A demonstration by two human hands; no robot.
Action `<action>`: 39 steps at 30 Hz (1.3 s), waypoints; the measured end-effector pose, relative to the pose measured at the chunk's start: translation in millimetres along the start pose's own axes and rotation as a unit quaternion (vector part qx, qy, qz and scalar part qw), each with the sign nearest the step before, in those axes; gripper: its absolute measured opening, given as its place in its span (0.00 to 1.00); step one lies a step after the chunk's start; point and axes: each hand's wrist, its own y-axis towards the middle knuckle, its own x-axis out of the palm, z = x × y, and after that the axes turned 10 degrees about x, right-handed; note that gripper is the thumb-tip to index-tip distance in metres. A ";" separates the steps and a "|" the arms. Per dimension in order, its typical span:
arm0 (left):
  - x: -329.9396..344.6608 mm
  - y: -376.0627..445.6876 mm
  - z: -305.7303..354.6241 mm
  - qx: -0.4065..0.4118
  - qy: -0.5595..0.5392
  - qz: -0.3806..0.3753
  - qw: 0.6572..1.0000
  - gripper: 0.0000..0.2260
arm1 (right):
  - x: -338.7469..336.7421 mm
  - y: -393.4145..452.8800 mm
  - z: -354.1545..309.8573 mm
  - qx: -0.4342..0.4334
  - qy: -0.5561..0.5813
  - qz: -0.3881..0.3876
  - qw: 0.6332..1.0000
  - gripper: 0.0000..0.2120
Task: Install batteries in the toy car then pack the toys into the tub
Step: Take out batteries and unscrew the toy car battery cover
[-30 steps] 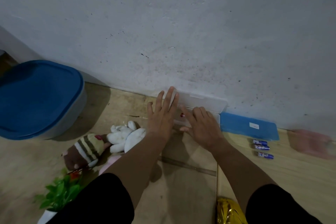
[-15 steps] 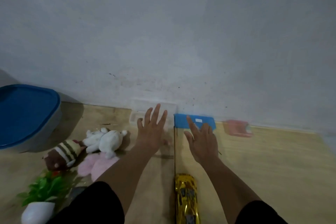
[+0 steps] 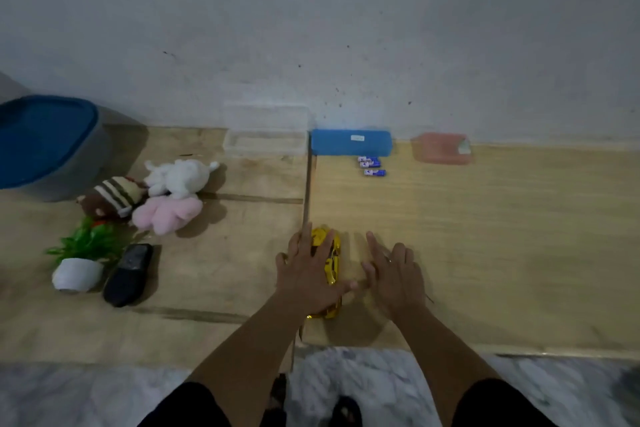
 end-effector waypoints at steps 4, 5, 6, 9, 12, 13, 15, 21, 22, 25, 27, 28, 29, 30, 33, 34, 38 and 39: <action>2.7 -1.9 3.6 -0.030 0.012 0.001 0.999 0.43 | 4.0 2.7 1.4 -0.003 0.000 -0.002 1.000 0.29; 1.8 -2.2 5.2 -0.034 0.018 0.006 0.999 0.43 | 4.3 3.1 1.8 -0.003 -0.006 0.000 1.000 0.29; 1.5 -2.3 6.6 -0.038 0.019 0.010 0.999 0.42 | 5.5 3.2 2.6 -0.005 -0.018 0.004 1.000 0.28; 2.3 -4.1 8.6 -0.057 -0.028 0.029 0.998 0.41 | 9.3 5.2 6.5 -0.026 -0.036 0.009 0.999 0.27; 3.5 -6.3 11.1 -0.060 -0.076 0.049 0.994 0.40 | 4.4 6.2 9.0 -0.050 -0.028 0.004 0.998 0.27; 3.2 -7.4 11.8 -0.058 -0.089 0.057 0.993 0.40 | -0.7 6.6 7.3 -0.064 -0.021 -0.008 0.998 0.26; 2.8 -11.8 12.2 -0.058 -0.120 0.082 0.988 0.40 | -13.2 6.7 -0.3 -0.089 -0.011 -0.035 0.995 0.25; -15.0 -18.0 -0.8 -0.028 -0.334 0.111 0.936 0.40 | -49.6 14.8 -27.0 -0.111 0.057 -0.095 0.988 0.32; -23.1 -18.4 -3.7 -0.020 -0.367 0.108 0.924 0.40 | -54.8 17.5 -30.2 -0.122 0.073 -0.088 0.986 0.33; -50.0 -26.5 -7.8 -0.004 -0.476 0.096 0.874 0.40 | -80.5 27.7 -44.7 -0.146 0.103 -0.094 0.979 0.33; -61.4 -31.3 -11.4 0.005 -0.527 0.096 0.845 0.42 | -96.8 36.1 -55.8 -0.151 0.114 -0.124 0.974 0.28; -65.7 -32.5 -12.7 0.008 -0.549 0.100 0.830 0.42 | -102.3 39.5 -61.0 -0.148 0.127 -0.137 0.971 0.25; -69.6 -33.3 -14.6 0.007 -0.573 0.105 0.813 0.42 | -106.7 41.4 -65.7 -0.142 0.149 -0.144 0.968 0.23; -76.4 -35.4 -15.0 0.008 -0.601 0.114 0.791 0.42 | -111.1 42.8 -70.9 -0.134 0.175 -0.151 0.964 0.23; -93.5 -34.5 -16.4 0.002 -0.685 0.142 0.714 0.40 | -120.7 42.2 -82.4 -0.105 0.264 -0.200 0.938 0.23; -99.6 -34.0 -17.6 0.004 -0.703 0.148 0.695 0.38 | -125.2 41.3 -86.9 -0.098 0.303 -0.215 0.923 0.22; -118.7 -33.7 -23.6 0.046 -0.716 0.132 0.684 0.35 | -144.7 42.7 -103.9 -0.087 0.409 -0.273 0.867 0.22; -121.2 -34.7 -25.4 0.054 -0.715 0.129 0.685 0.35 | -148.1 43.9 -106.7 -0.090 0.423 -0.279 0.857 0.23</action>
